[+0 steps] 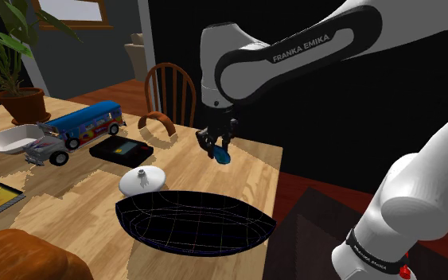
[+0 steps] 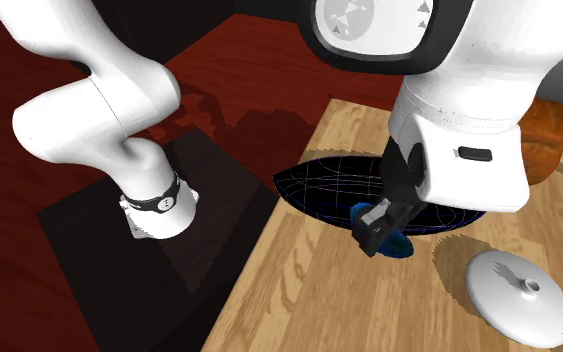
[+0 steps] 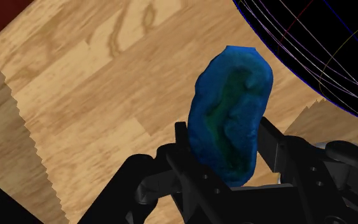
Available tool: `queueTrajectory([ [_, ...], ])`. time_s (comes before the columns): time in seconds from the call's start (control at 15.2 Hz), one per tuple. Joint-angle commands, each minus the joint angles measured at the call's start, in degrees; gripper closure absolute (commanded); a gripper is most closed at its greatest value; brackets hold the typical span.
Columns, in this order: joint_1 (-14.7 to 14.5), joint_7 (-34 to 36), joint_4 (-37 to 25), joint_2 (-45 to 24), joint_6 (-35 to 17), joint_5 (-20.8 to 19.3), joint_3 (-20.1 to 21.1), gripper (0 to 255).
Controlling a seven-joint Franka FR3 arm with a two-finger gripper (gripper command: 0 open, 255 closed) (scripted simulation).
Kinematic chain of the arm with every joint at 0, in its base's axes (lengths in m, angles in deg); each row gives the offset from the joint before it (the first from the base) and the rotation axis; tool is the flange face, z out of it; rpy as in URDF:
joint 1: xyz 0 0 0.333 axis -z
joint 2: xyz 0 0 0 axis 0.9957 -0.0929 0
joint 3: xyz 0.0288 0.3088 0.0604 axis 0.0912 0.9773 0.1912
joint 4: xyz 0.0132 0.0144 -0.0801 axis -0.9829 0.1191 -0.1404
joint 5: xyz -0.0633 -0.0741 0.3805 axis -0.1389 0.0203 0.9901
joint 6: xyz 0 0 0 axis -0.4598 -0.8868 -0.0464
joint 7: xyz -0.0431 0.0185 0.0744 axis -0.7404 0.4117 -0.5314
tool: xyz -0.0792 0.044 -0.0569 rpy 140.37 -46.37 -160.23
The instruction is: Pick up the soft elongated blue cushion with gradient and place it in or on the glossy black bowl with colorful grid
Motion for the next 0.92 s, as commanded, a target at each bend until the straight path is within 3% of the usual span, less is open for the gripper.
queueTrajectory([
  [0.0, -1.13, 2.18, 0.05, 0.82, 0.79, 0.66, 1.4, 255],
  [0.66, -6.76, 16.95, -4.68, -1.92, 3.22, 1.27, 10.69, 255],
  [0.86, -7.15, 18.55, -4.26, -3.0, 1.89, 0.84, 11.67, 255],
])
